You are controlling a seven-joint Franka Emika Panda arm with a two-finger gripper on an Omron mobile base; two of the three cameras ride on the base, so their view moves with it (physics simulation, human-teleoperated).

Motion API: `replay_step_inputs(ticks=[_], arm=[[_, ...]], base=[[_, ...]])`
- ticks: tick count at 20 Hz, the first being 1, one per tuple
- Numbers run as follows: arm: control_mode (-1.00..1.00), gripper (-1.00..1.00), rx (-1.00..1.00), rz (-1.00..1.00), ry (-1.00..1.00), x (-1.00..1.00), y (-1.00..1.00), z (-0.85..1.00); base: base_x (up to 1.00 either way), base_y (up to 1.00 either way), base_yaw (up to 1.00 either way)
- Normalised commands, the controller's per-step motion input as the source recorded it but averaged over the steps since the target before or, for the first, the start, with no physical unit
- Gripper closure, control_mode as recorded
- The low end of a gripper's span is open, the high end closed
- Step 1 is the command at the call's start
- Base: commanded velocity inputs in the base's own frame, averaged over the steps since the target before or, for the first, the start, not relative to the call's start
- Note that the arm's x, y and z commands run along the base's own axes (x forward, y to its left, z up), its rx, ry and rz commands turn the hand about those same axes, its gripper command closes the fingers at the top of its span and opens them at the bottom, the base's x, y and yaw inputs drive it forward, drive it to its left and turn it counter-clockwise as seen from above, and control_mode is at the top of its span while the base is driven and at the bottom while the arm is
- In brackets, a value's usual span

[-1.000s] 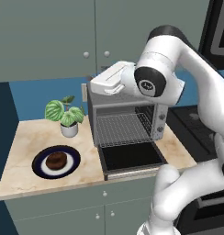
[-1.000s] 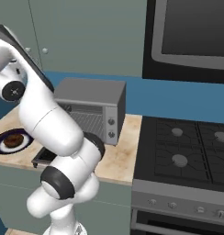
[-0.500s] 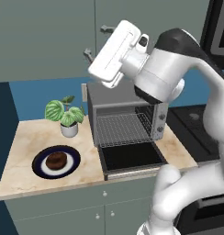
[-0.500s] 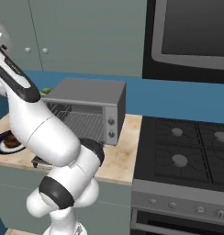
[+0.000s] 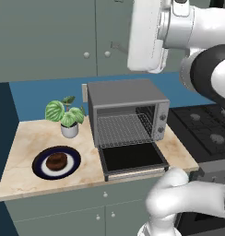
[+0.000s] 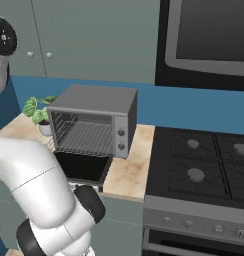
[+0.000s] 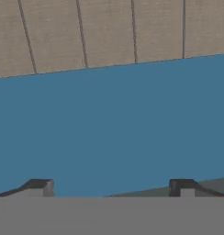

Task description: Pick up the bagel from the plate, place it on the toaster oven rack, close the door, and set the timer.

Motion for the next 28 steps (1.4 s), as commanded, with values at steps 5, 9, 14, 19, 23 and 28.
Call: replay_step_inputs(ticks=[5,9,14,19,23,28], arm=[[-1.00,-1.00,-1.00,0.00,-0.57,-0.21,0.36,-0.47],[-1.00,-1.00,-0.98,0.00,-0.08,-0.03,0.17,-0.86],[-1.00,-1.00,-0.73,-0.04,-0.01,0.03,0.00,-1.00],[-1.00,-1.00,-0.49,-0.02,-0.05,0.00,0.00,-1.00],[-1.00,-1.00,-0.38,0.00,-0.04,0.05,0.00,-1.00],[-1.00,-1.00,-0.25,0.00,-0.01,0.26,0.00,-1.00]], base=[[0.00,0.00,0.00],[0.00,0.00,0.00],[0.00,0.00,0.00],[0.00,0.00,0.00],[0.00,0.00,0.00],[0.00,0.00,0.00]])
